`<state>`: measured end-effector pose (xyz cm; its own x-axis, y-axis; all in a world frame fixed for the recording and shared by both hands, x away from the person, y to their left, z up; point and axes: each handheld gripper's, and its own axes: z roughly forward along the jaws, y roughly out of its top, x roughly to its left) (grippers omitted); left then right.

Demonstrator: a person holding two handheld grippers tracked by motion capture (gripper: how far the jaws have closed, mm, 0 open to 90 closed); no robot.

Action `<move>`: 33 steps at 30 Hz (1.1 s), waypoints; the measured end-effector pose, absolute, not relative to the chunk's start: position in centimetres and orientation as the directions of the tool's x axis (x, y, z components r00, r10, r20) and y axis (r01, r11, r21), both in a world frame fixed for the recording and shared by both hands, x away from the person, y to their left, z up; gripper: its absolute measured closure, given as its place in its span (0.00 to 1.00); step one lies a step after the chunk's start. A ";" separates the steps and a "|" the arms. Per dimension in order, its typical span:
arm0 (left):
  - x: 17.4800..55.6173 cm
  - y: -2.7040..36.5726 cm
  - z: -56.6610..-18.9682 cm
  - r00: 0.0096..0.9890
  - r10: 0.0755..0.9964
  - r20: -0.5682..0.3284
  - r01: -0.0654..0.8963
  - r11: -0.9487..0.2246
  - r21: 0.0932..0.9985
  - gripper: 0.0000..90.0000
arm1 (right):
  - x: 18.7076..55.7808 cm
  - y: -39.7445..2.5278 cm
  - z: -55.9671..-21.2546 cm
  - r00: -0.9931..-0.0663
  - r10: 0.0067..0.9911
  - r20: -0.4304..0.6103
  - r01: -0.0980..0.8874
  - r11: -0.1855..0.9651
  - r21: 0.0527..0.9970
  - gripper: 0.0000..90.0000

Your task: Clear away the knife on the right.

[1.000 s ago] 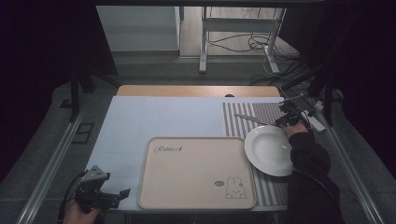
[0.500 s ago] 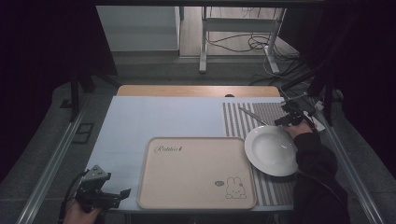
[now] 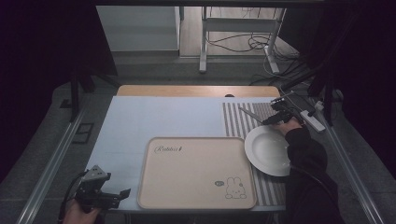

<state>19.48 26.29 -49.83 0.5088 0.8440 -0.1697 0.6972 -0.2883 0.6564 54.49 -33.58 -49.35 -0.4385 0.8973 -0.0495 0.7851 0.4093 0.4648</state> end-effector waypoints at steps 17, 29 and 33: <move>19.4 26.3 -49.9 0.508 0.845 -0.168 0.698 -0.290 0.654 0.02 | 54.3 -33.7 -48.8 -0.545 0.836 -0.061 0.752 0.520 0.404 0.89; 19.5 26.3 -49.9 0.506 0.846 -0.172 0.701 -0.286 0.653 0.02 | 54.0 -34.4 -48.1 -0.541 0.839 -0.054 0.743 0.507 0.438 0.89; 19.5 26.3 -49.9 0.505 0.846 -0.172 0.701 -0.285 0.654 0.02 | 54.0 -35.3 -47.6 -0.522 0.850 -0.068 0.746 0.494 0.446 0.89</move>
<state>19.49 26.29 -49.90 0.5051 0.8456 -0.1725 0.7005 -0.2850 0.6542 53.99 -35.35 -47.62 -0.5218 0.8503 -0.0684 0.7463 0.4939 0.4462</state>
